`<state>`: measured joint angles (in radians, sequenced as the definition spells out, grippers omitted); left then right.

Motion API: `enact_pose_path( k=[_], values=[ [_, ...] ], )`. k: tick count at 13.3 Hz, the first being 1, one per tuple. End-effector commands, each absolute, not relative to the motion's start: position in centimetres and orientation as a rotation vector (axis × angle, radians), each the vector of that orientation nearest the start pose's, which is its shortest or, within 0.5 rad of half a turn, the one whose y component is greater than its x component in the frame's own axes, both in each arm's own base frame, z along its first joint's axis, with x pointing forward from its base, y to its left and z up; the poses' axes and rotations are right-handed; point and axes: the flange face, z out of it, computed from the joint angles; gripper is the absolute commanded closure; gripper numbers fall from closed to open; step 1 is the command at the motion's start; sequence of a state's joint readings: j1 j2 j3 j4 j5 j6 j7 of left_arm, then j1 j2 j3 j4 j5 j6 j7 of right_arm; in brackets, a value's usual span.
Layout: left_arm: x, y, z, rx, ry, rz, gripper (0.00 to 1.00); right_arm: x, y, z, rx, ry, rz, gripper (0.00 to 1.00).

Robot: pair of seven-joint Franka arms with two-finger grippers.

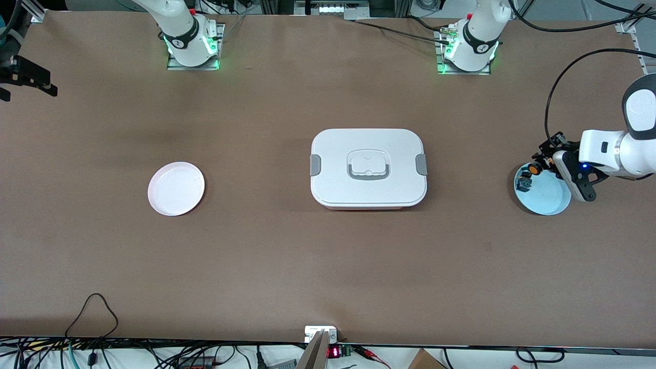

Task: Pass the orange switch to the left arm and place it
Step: 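Carry the switch with the left gripper to the light-blue plate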

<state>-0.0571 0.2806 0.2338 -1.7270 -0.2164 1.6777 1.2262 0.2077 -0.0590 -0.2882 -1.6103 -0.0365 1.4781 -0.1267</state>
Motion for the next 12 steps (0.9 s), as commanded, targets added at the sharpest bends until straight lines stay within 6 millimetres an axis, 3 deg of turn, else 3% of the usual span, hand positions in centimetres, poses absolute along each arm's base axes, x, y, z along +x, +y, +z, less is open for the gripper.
enact_pose_path(
  k=[1, 4, 7, 9, 12],
  values=[
    [60.3, 10.2, 37.9, -2.911, 1.81, 0.234, 1.0, 53.4, -3.3, 61.9, -3.14, 0.0, 0.116, 0.0],
    [60.4, 13.1, 36.4, -2.763, 1.948, 0.268, 1.0, 53.3, -3.3, 62.1, -3.077, 0.008, 0.113, 0.0],
    [61.0, 14.5, 35.0, -2.594, 2.013, 0.329, 1.0, 53.4, -3.6, 61.8, -3.063, -0.043, 0.105, 0.0],
    [61.4, 15.3, 34.1, -2.531, 2.052, 0.323, 1.0, 53.6, -4.8, 61.6, -3.057, -0.125, 0.097, 0.0],
    [61.4, 17.2, 31.6, -2.464, 2.142, 0.336, 1.0, 53.7, -4.3, 61.7, -3.06, -0.129, 0.079, 0.0]
  ],
)
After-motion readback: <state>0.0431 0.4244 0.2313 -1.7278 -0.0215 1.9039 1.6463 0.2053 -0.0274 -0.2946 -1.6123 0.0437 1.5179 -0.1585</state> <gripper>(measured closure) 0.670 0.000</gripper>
